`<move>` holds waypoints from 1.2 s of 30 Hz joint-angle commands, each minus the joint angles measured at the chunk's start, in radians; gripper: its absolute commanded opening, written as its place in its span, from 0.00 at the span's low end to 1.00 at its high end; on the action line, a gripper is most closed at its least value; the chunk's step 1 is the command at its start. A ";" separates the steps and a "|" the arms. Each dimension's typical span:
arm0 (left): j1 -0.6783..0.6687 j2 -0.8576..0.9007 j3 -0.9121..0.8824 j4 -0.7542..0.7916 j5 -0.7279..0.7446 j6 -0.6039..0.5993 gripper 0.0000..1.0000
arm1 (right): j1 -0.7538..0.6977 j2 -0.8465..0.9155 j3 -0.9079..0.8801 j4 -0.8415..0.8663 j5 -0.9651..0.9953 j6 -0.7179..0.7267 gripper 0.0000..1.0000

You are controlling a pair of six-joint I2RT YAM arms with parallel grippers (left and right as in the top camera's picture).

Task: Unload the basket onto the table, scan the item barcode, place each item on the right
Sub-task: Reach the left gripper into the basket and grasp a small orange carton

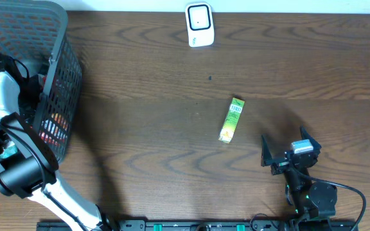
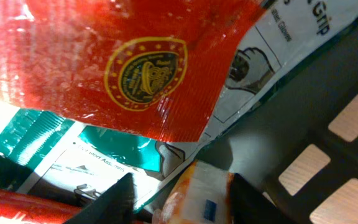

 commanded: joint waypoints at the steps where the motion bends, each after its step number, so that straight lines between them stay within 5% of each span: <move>1: 0.000 -0.008 0.018 -0.005 0.006 -0.018 0.38 | 0.005 -0.005 -0.001 -0.003 -0.001 0.011 0.99; 9: 0.000 -0.012 0.019 -0.008 0.024 -0.030 0.33 | 0.005 -0.005 -0.001 -0.003 -0.001 0.011 0.99; 14: 0.000 -0.038 0.029 -0.007 0.024 -0.045 0.13 | 0.005 -0.005 -0.001 -0.003 -0.001 0.011 0.99; 36: -0.002 -0.566 0.051 0.247 -0.113 -0.140 0.12 | 0.005 -0.005 -0.001 -0.003 -0.001 0.011 0.99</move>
